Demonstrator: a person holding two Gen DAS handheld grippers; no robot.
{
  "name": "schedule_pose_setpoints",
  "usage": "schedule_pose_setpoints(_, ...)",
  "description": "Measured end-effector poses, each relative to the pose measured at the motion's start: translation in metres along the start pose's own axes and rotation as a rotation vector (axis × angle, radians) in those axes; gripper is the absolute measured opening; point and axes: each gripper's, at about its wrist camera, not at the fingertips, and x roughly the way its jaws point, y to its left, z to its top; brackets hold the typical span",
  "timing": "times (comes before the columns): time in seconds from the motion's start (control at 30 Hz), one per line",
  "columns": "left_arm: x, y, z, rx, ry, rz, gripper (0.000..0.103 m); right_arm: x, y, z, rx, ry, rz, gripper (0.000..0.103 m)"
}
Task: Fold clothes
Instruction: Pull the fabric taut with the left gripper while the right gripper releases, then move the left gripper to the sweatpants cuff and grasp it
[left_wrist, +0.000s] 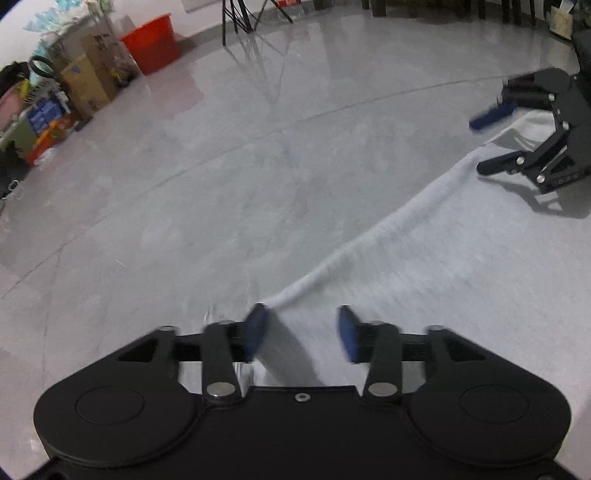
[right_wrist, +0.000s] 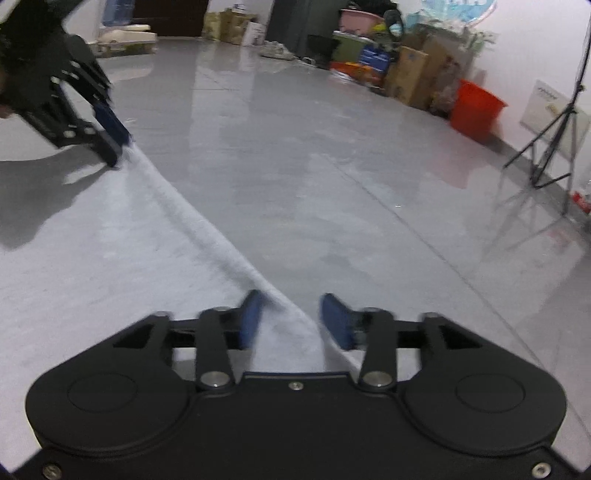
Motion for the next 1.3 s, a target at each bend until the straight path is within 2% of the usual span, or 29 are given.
schedule_pose_setpoints(0.03,-0.013,-0.002,-0.008,-0.035,0.003,0.038,0.085,-0.016,0.001,0.0,-0.003,-0.034,-0.01,0.071)
schedule_pose_setpoints(0.07,-0.021,-0.001,-0.017,-0.092,0.018,0.058,0.086,-0.028,0.002,0.0,-0.008,-0.05,-0.009,0.071)
schedule_pose_setpoints(0.13,-0.029,-0.003,-0.032,-0.224,0.053,0.073,0.086,-0.062,0.013,-0.006,-0.024,-0.078,0.001,0.073)
schedule_pose_setpoints(0.2,-0.038,-0.009,-0.057,-0.406,0.091,0.106,0.086,-0.093,0.03,-0.018,-0.053,-0.079,0.027,0.074)
schedule_pose_setpoints(0.3,-0.056,-0.024,-0.082,-0.593,0.082,0.088,0.086,-0.116,0.059,-0.039,-0.11,-0.053,0.073,0.074)
schedule_pose_setpoints(0.4,-0.061,-0.033,-0.093,-0.639,0.084,0.032,0.086,-0.133,0.092,-0.067,-0.202,-0.005,0.145,0.073)
schedule_pose_setpoints(0.47,-0.061,-0.043,-0.09,-0.587,0.089,0.048,0.086,-0.136,0.1,-0.079,-0.214,0.025,0.167,0.072)
schedule_pose_setpoints(0.53,-0.059,-0.044,-0.088,-0.588,0.081,0.066,0.086,-0.135,0.1,-0.083,-0.198,0.04,0.171,0.062)
schedule_pose_setpoints(0.6,-0.059,-0.044,-0.09,-0.645,0.09,0.042,0.08,-0.136,0.098,-0.084,-0.171,0.046,0.192,0.058)
schedule_pose_setpoints(0.63,-0.056,-0.046,-0.092,-0.668,0.102,0.024,0.069,-0.137,0.099,-0.085,-0.17,0.049,0.213,0.058)
schedule_pose_setpoints(0.67,-0.053,-0.049,-0.094,-0.679,0.115,0.01,0.051,-0.137,0.1,-0.084,-0.173,0.057,0.236,0.058)
schedule_pose_setpoints(0.7,-0.052,-0.052,-0.096,-0.68,0.112,0.014,0.048,-0.134,0.101,-0.082,-0.181,0.063,0.258,0.058)
schedule_pose_setpoints(0.77,-0.052,-0.057,-0.101,-0.674,0.091,0.038,0.028,-0.128,0.109,-0.083,-0.197,0.078,0.294,0.055)
schedule_pose_setpoints(0.83,-0.05,-0.05,-0.106,-0.75,0.086,0.048,0.027,-0.128,0.113,-0.085,-0.172,0.076,0.311,0.035)
schedule_pose_setpoints(0.9,-0.048,-0.043,-0.11,-0.814,0.082,0.047,0.027,-0.131,0.115,-0.086,-0.15,0.078,0.333,0.034)
schedule_pose_setpoints(0.93,-0.049,-0.043,-0.11,-0.81,0.08,0.048,0.031,-0.132,0.116,-0.085,-0.152,0.079,0.34,0.036)
schedule_pose_setpoints(1.0,-0.053,-0.046,-0.108,-0.79,0.095,0.088,0.048,-0.135,0.117,-0.084,-0.154,0.078,0.355,0.041)
schedule_pose_setpoints(1.03,-0.055,-0.048,-0.107,-0.779,0.104,0.111,0.065,-0.141,0.115,-0.082,-0.147,0.063,0.361,0.05)
schedule_pose_setpoints(1.07,-0.06,-0.049,-0.107,-0.78,0.099,0.145,0.076,-0.15,0.111,-0.081,-0.132,0.042,0.36,0.057)
schedule_pose_setpoints(1.1,-0.068,-0.051,-0.108,-0.785,0.086,0.183,0.08,-0.158,0.107,-0.079,-0.117,0.02,0.359,0.069)
schedule_pose_setpoints(1.13,-0.074,-0.053,-0.109,-0.82,0.079,0.203,0.087,-0.165,0.103,-0.077,-0.1,-0.001,0.346,0.073)
schedule_pose_setpoints(1.17,-0.078,-0.053,-0.112,-0.87,0.074,0.215,0.093,-0.17,0.099,-0.076,-0.083,-0.018,0.315,0.074)
schedule_pose_setpoints(1.23,-0.087,-0.055,-0.117,-0.969,0.064,0.239,0.094,-0.172,0.096,-0.074,-0.066,-0.036,0.26,0.078)
schedule_pose_setpoints(1.3,-0.087,-0.057,-0.122,-1.089,0.086,0.215,0.094,-0.172,0.096,-0.072,-0.061,-0.036,0.218,0.078)
